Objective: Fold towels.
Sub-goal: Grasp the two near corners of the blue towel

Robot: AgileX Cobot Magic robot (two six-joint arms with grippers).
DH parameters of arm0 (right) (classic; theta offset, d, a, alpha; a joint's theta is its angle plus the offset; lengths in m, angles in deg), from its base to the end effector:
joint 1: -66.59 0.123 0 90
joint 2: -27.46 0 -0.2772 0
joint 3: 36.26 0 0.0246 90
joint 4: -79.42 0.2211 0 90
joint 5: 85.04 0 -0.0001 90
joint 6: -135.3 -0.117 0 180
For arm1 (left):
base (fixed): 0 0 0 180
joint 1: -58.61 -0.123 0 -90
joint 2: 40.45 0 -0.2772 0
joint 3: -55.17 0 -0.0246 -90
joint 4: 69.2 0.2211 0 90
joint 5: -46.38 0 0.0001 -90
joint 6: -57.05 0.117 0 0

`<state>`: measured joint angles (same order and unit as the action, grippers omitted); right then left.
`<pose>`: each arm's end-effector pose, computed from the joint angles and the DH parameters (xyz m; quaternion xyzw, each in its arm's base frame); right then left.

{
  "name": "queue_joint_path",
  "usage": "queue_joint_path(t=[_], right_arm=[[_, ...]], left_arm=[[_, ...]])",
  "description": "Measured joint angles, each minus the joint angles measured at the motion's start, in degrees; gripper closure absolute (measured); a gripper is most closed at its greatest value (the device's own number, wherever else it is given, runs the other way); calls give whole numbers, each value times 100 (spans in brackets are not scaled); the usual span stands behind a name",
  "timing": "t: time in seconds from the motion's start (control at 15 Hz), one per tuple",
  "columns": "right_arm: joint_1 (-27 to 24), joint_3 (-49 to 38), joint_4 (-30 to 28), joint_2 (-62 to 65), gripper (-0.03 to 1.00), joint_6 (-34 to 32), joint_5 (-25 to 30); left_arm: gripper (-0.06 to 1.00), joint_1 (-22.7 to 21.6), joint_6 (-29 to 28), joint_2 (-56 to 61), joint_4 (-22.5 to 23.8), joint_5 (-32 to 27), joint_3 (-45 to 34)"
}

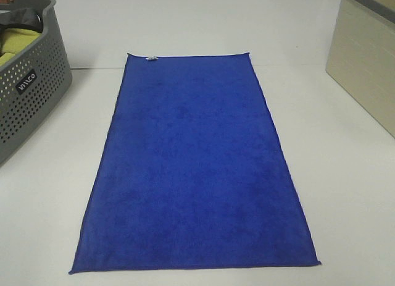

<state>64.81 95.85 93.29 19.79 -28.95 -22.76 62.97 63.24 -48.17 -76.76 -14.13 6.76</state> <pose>-0.0038 0.0250 0.2531 -0.1104 0.8430 0.0410 0.5248 -0.0018 -0.0133 0.2521 0.0806 0.8453 -0.0575 0.5250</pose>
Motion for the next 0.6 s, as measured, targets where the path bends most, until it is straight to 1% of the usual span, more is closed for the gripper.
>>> queue_joint_path(t=[0.6], right_arm=[[0,0,0,0,19,0,0]], left_arm=[[35,0,0,0,0,0,0]])
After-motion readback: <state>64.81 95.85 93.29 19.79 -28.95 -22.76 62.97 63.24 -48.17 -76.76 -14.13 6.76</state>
